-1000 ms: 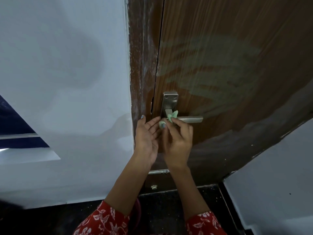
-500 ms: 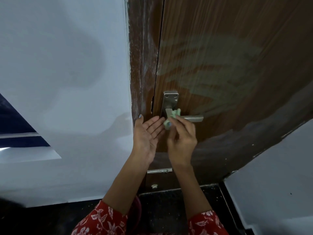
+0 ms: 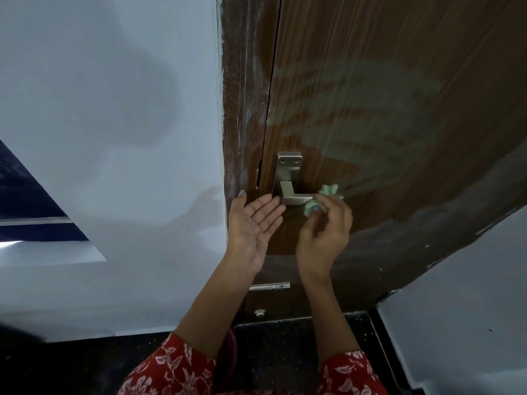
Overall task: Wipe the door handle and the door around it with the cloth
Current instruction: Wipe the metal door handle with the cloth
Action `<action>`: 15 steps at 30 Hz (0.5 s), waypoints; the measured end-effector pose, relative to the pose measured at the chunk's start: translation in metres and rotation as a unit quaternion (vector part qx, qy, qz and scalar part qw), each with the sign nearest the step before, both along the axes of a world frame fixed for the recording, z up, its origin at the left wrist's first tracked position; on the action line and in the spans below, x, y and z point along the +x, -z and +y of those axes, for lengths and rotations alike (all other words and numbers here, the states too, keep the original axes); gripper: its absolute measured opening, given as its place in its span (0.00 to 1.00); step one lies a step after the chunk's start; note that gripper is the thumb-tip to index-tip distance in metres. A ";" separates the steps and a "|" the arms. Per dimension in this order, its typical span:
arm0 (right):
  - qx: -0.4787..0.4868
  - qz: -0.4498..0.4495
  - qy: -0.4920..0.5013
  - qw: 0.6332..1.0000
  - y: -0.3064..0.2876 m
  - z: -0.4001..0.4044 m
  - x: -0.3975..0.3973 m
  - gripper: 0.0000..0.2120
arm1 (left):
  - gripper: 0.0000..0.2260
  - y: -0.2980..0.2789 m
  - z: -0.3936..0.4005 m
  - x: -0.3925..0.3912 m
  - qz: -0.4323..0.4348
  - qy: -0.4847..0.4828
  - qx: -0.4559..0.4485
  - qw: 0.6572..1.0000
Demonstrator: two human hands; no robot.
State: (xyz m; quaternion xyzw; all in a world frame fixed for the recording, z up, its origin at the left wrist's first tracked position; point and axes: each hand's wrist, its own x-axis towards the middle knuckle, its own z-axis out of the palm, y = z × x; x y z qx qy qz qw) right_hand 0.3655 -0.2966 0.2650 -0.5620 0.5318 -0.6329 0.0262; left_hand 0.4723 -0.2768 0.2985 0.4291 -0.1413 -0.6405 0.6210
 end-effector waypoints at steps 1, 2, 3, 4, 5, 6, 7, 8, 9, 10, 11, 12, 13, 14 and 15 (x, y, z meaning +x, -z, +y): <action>-0.003 -0.057 0.007 0.998 -0.002 -0.001 0.001 0.13 | 0.25 0.000 0.000 0.001 -0.005 0.002 -0.003 1.000; 0.003 -0.107 0.007 0.994 -0.005 -0.001 0.005 0.13 | 0.24 0.000 0.000 0.001 -0.013 0.004 -0.005 1.000; 0.017 -0.160 0.000 0.987 -0.008 0.000 0.013 0.14 | 0.24 -0.001 0.000 0.001 -0.022 0.004 -0.006 1.000; 0.040 -0.224 -0.013 0.974 -0.010 0.001 0.021 0.15 | 0.24 -0.001 0.000 0.002 -0.031 0.004 -0.005 1.000; 0.070 -0.303 -0.032 0.950 -0.012 0.003 0.028 0.15 | 0.25 -0.002 -0.001 0.002 -0.038 0.002 -0.001 0.999; 0.110 -0.393 -0.057 0.911 -0.012 0.004 0.033 0.15 | 0.25 -0.003 -0.001 0.003 -0.043 -0.002 0.002 0.999; 0.155 -0.490 -0.097 0.853 -0.012 0.004 0.036 0.15 | 0.25 -0.003 -0.001 0.004 -0.045 -0.007 0.005 0.999; 0.196 -0.573 -0.155 0.781 -0.013 0.004 0.037 0.14 | 0.25 -0.003 -0.001 0.005 -0.045 -0.013 0.009 0.999; 0.226 -0.626 -0.213 0.715 -0.015 0.003 0.036 0.14 | 0.25 -0.003 -0.001 0.007 -0.043 -0.021 0.012 0.999; 0.246 -0.650 -0.254 0.673 -0.017 0.003 0.035 0.14 | 0.25 -0.003 0.000 0.008 -0.041 -0.027 0.017 0.999; 0.258 -0.664 -0.276 0.645 -0.020 0.004 0.032 0.15 | 0.24 -0.002 0.000 0.010 -0.040 -0.032 0.020 0.998; 0.262 -0.679 -0.284 0.623 -0.022 0.005 0.029 0.15 | 0.24 -0.001 0.001 0.011 -0.041 -0.035 0.022 0.998; 0.262 -0.697 -0.281 0.605 -0.024 0.005 0.025 0.15 | 0.24 0.000 0.001 0.013 -0.041 -0.038 0.023 0.998; 0.256 -0.722 -0.268 0.585 -0.026 0.004 0.021 0.14 | 0.23 0.001 0.002 0.015 -0.042 -0.040 0.024 0.998; 0.244 -0.746 -0.256 0.564 -0.027 0.003 0.016 0.14 | 0.23 0.002 0.002 0.017 -0.043 -0.043 0.023 0.998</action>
